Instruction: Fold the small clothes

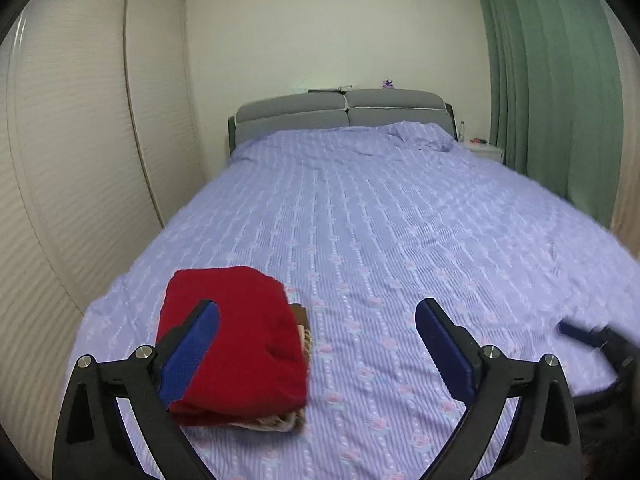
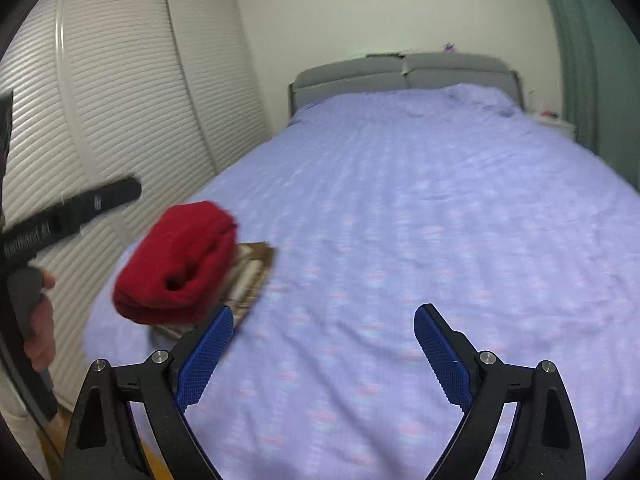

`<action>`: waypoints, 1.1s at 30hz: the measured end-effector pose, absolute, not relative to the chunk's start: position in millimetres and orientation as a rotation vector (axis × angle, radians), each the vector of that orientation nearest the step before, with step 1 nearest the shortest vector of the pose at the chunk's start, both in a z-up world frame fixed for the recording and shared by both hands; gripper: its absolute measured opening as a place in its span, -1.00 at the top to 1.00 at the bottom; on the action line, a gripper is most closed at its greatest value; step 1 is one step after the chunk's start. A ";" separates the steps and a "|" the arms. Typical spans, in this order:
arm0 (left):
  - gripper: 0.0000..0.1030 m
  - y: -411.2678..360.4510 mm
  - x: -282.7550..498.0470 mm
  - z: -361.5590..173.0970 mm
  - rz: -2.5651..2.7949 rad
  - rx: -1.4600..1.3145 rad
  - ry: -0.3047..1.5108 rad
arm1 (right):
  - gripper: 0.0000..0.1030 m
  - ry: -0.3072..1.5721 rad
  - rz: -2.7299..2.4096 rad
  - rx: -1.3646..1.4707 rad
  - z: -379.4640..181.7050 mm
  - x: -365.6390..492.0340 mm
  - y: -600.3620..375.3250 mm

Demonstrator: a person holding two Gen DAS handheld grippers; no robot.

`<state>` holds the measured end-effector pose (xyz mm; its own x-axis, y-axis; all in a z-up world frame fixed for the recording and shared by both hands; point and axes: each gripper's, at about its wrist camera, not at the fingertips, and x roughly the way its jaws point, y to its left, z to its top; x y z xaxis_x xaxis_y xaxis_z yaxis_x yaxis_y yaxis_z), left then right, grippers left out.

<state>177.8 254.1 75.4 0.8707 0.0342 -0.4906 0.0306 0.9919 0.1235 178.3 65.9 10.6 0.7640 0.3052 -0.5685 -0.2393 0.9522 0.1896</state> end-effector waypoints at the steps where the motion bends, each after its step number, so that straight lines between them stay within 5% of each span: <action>1: -0.95 241.5 172.7 71.8 0.005 0.135 0.507 | -0.80 0.624 0.277 0.099 15.3 171.7 55.8; 17: -0.95 85.0 94.9 31.4 -0.199 0.095 0.586 | -0.80 0.532 0.125 0.067 36.3 77.8 -108.5; 33: -0.99 44.1 72.8 27.3 -0.223 0.050 0.600 | -0.80 0.514 0.049 0.158 16.5 46.7 -181.8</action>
<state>72.8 44.1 27.3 0.8022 -0.1931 -0.5649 0.2219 0.9749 -0.0182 46.7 -181.8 16.5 0.8700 0.0861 -0.4855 -0.0069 0.9867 0.1625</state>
